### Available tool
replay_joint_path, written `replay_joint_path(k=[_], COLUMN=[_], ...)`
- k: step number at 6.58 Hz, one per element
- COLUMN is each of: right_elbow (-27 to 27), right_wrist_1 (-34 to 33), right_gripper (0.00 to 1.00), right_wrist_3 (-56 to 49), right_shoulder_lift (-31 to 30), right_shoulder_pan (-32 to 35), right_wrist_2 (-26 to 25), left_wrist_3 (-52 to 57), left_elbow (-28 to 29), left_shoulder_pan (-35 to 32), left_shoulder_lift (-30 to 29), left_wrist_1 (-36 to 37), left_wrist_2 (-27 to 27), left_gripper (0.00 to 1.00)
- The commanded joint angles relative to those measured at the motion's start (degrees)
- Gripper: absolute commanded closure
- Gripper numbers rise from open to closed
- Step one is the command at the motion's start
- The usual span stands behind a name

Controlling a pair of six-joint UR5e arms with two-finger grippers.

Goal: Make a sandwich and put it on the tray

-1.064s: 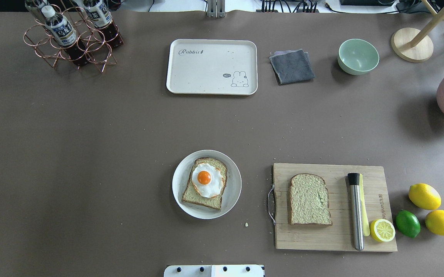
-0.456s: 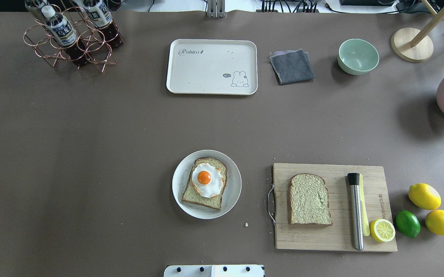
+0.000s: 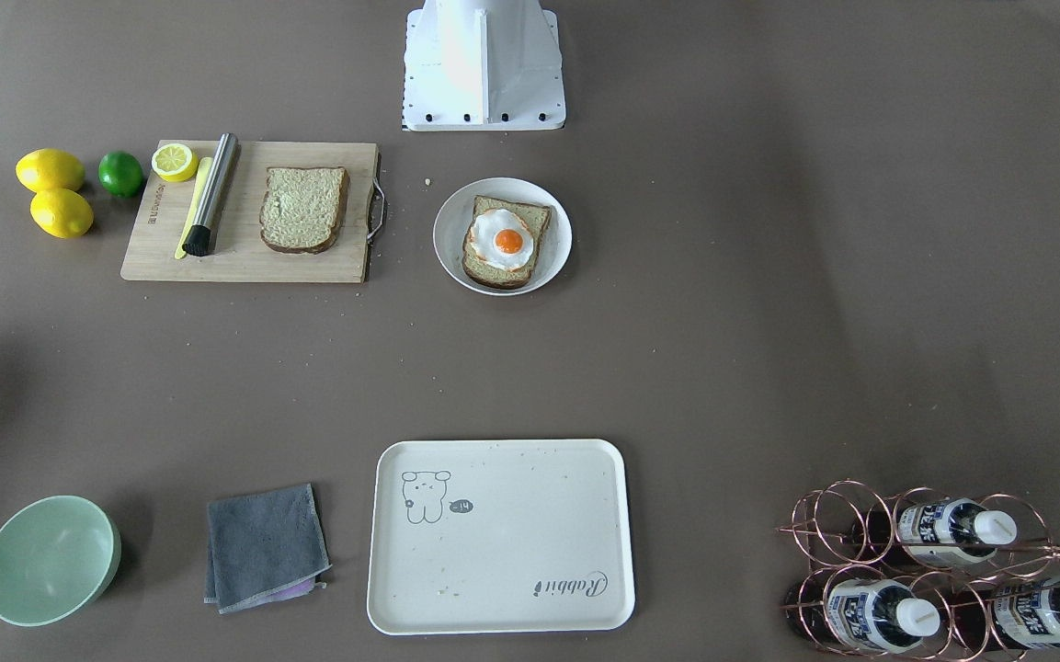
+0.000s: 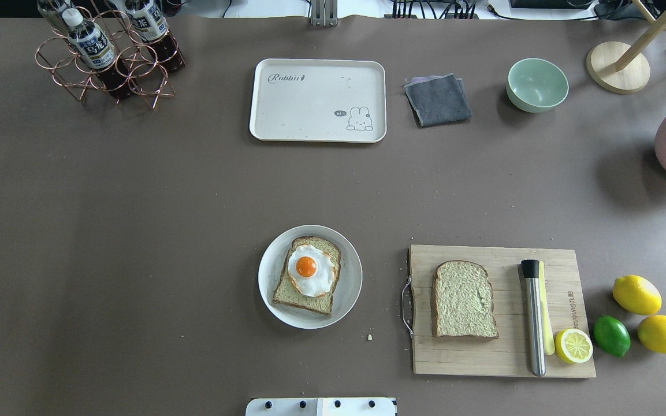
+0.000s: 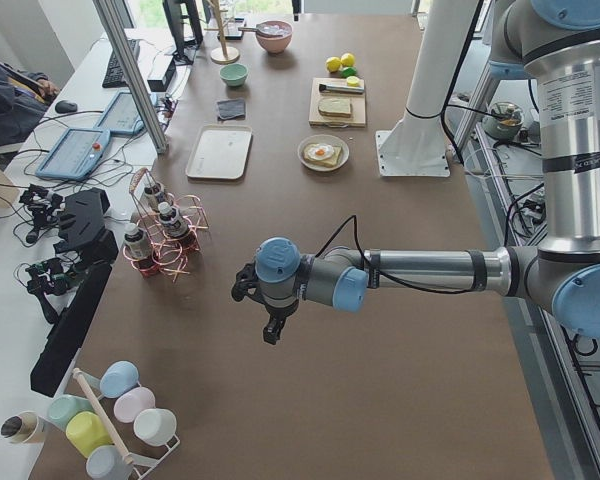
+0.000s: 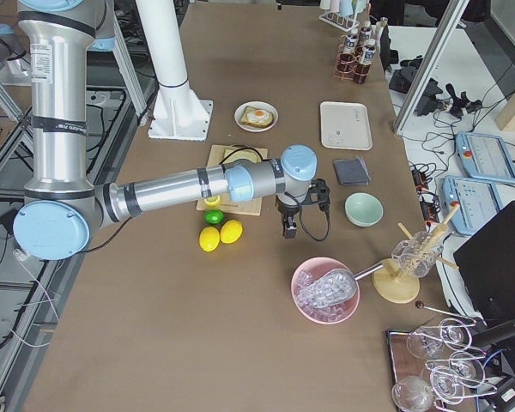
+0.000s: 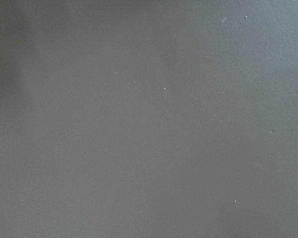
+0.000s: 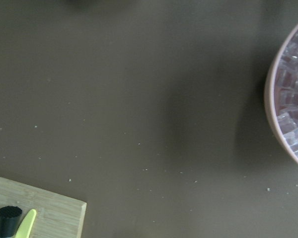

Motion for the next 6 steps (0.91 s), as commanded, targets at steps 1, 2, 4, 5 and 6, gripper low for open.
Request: replay_joint_path(k=[1, 2, 4, 5, 6], right_elbow=[7.42, 9.02, 9.48, 9.48, 9.13], right_wrist_1=[0.03, 0.12, 8.77, 12.99, 18.17], right_gripper=[0.00, 0.00, 0.00, 0.00, 0.00], right_wrist_3=[11.04, 14.75, 23.77, 30.71, 39.31], right_shoulder_lift=[0.12, 0.56, 0.21, 0.21, 0.12], right_shoulder_pan=[-8.10, -11.18, -17.68, -21.54, -25.32], right_wrist_2=[0.12, -0.14, -2.15, -5.12, -6.20], left_wrist_3=[-0.10, -0.10, -0.19, 0.42, 0.51], left_elbow=[0.03, -0.23, -1.19, -1.11, -1.11], left_shoulder_pan=[-0.09, -0.09, -0.09, -0.09, 0.09], left_shoulder_lift=[0.15, 0.24, 1.03, 0.33, 0.50], left_wrist_1=[-0.01, -0.09, -0.18, -0.18, -0.27], left_wrist_2=[-0.67, -0.68, -0.68, -0.68, -0.68], left_gripper=[0.02, 0.02, 0.02, 0.03, 0.03])
